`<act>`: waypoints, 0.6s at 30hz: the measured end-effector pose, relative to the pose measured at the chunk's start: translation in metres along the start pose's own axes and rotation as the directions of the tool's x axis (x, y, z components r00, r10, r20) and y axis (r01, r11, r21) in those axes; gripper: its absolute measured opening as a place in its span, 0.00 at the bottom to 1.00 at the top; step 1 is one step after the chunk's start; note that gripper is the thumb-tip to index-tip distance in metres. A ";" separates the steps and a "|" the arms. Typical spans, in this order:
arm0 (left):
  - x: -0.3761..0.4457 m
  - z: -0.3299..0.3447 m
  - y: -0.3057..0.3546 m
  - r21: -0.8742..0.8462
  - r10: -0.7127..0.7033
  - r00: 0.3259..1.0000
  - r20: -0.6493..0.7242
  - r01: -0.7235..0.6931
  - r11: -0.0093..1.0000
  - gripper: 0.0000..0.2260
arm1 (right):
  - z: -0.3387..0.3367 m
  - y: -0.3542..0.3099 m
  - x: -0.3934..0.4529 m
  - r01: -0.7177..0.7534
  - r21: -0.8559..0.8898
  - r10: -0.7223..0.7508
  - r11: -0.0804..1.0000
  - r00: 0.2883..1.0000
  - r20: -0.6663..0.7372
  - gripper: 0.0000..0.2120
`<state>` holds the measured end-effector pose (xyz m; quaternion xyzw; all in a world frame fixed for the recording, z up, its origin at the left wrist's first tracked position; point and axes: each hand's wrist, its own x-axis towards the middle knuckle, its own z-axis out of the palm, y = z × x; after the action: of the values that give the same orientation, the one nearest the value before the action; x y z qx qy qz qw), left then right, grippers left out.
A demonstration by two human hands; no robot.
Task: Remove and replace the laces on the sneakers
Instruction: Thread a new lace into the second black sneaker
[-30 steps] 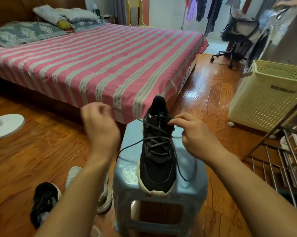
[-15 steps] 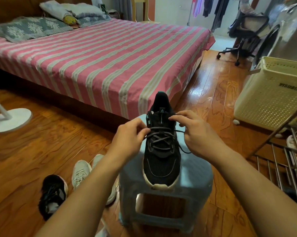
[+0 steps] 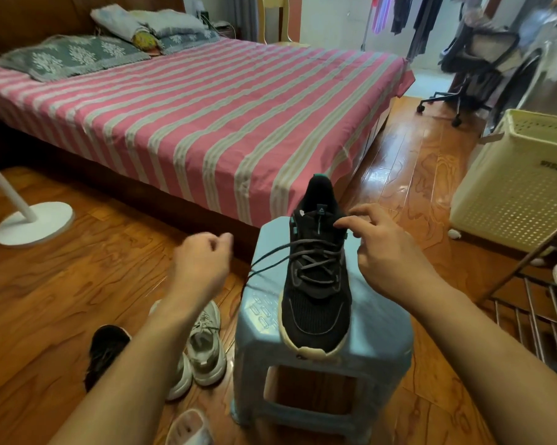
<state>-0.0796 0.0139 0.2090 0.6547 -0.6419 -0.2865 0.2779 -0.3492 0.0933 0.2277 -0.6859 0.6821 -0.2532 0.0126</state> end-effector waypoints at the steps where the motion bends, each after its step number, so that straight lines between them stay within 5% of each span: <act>1: -0.008 0.008 0.010 -0.166 -0.081 0.975 0.205 0.117 0.979 0.22 | -0.001 -0.003 0.000 0.005 -0.014 -0.004 1.000 1.000 0.008 0.24; 3: -0.023 0.026 0.023 -0.269 -0.184 0.819 0.543 0.377 0.886 0.26 | -0.001 -0.008 0.000 0.032 -0.017 -0.031 0.999 0.999 0.031 0.21; 5: -0.025 0.044 0.031 -0.426 -0.196 0.752 0.629 0.545 0.722 0.21 | 0.001 -0.012 -0.001 0.078 -0.011 -0.077 0.997 0.995 0.056 0.17; 8: -0.018 0.054 0.045 -0.699 -0.210 0.733 0.648 0.681 0.220 0.09 | 0.003 -0.013 -0.001 0.106 -0.056 -0.104 0.993 0.993 0.050 0.10; 12: -0.009 0.035 0.034 -0.804 -0.411 0.715 0.565 0.589 -0.082 0.11 | -0.003 -0.010 -0.003 0.076 -0.133 -0.079 0.988 0.997 -0.015 0.06; 16: 0.005 -0.026 -0.010 -0.878 -0.499 0.728 0.470 0.330 -0.347 0.12 | -0.009 0.002 -0.004 0.035 -0.116 -0.041 0.993 0.998 -0.052 0.06; 18: 0.010 -0.050 -0.035 -0.915 -0.574 0.724 0.383 0.210 -0.345 0.09 | -0.011 0.006 -0.004 0.025 -0.102 -0.030 0.995 0.998 -0.053 0.06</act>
<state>-0.0189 0.0042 0.2174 0.4202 0.1171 -0.6532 0.6189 -0.3586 0.1004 0.2341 -0.6878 0.6847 -0.2371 -0.0440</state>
